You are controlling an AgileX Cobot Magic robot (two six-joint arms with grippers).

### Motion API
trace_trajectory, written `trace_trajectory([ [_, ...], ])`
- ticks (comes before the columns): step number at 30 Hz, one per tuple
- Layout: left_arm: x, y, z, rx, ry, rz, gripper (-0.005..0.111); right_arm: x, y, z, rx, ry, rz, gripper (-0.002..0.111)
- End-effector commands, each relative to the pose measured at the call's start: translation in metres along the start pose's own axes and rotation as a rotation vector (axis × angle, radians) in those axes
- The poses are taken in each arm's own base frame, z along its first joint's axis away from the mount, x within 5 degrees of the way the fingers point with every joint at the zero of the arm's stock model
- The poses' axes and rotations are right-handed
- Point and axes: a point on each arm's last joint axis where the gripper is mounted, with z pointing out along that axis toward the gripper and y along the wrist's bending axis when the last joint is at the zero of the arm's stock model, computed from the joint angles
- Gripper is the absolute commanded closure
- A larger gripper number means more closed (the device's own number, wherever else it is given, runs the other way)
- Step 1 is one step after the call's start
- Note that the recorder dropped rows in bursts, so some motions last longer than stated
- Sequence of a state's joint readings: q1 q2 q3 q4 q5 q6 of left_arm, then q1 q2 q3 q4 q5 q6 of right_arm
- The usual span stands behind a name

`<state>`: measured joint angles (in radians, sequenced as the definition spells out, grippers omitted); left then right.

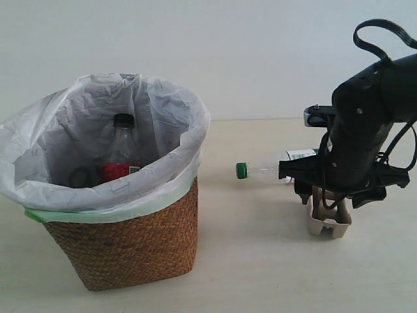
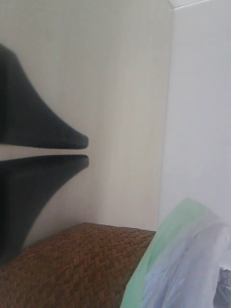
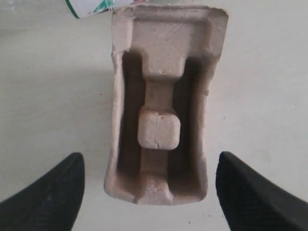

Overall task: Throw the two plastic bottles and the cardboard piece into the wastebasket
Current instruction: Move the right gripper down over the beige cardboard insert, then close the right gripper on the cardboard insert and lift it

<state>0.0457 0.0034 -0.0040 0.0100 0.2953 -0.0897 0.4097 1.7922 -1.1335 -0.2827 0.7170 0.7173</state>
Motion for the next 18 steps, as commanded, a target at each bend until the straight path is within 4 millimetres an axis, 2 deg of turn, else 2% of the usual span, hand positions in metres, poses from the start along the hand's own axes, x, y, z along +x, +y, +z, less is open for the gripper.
trace_trajectory([
  [1,0.001,0.000,0.000,0.006,0.001,0.001,0.103,-0.002,-0.003,0.001,0.019,-0.028,0.023,0.041],
  [8,0.001,0.000,0.000,0.006,0.001,0.001,0.103,-0.010,-0.014,0.003,0.017,-0.056,0.058,0.041],
  [11,0.001,0.000,0.000,0.006,0.001,0.001,0.103,-0.010,-0.012,0.006,0.008,-0.053,0.062,0.041],
  [18,0.001,0.000,0.000,0.006,0.001,0.001,0.103,-0.007,-0.005,0.035,-0.004,-0.023,0.048,0.040],
])
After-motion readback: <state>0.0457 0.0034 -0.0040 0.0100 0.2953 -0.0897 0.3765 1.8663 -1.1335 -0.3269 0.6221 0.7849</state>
